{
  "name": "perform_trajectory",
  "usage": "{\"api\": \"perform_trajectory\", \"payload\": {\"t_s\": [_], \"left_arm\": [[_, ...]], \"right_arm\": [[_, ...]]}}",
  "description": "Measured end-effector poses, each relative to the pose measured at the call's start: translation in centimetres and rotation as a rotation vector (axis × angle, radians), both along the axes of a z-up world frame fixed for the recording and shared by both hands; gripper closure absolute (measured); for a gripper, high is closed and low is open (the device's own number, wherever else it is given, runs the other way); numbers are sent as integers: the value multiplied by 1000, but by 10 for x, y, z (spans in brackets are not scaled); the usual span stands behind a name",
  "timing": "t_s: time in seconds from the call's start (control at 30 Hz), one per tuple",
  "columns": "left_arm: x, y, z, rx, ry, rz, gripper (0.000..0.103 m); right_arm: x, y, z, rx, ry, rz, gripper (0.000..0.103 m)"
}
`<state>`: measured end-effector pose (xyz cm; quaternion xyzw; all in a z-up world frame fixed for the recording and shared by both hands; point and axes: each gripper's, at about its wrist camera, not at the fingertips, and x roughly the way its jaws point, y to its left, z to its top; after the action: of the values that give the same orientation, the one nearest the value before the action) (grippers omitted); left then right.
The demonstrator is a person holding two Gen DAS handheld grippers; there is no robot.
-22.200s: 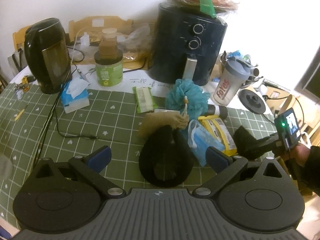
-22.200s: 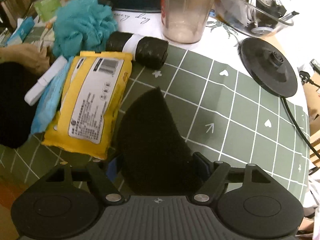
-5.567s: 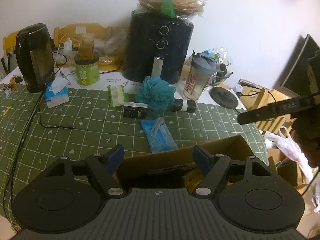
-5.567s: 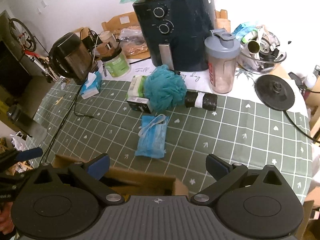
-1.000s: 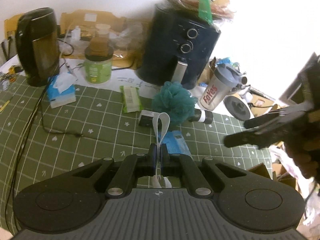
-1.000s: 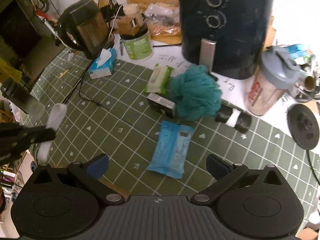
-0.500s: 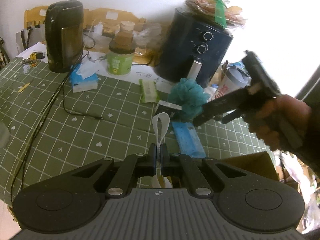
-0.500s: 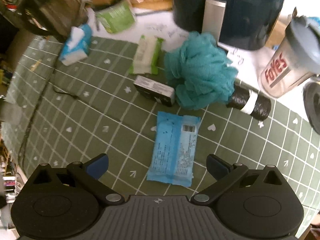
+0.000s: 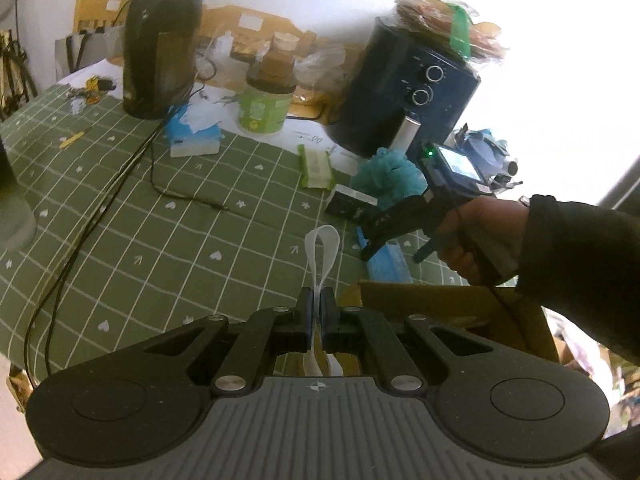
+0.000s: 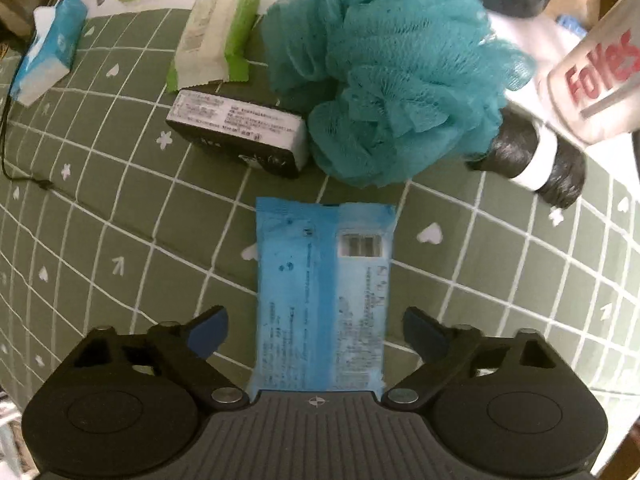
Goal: Organize soft objects
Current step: 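Grasp the blue wet-wipes pack with the right tool and lift it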
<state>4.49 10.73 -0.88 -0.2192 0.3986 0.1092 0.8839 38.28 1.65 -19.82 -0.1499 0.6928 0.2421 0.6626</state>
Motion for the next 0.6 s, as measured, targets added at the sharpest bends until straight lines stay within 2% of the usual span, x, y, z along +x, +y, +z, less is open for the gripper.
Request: {"api": "perform_trajectory", "payload": {"t_s": [0.1,0.2,0.27,0.37,0.47,0.6], "left_arm": [[-3,1,-3,-10,9,11,98],[-3,1,-5,-20,11,18,98],[-3,0,-5,-22,9,19,98],[-2,0,-5,-22,8,19,98],[-1,-1,-5,-21,9,20,98],[-1,-1,-4,-21,9,26,98]], "right_arm": [[1,2,-6,-32,-33,-1,14],[0,1,-17,-42,-1,-19,21],[-3,1,-20,-51,-14,-19,18],[-11,-1,-22,-64,-28,-13,21],[-18,3,-19,-63,-30,-10,30],[-13,2,-16,-44,-14,-18,34]]}}
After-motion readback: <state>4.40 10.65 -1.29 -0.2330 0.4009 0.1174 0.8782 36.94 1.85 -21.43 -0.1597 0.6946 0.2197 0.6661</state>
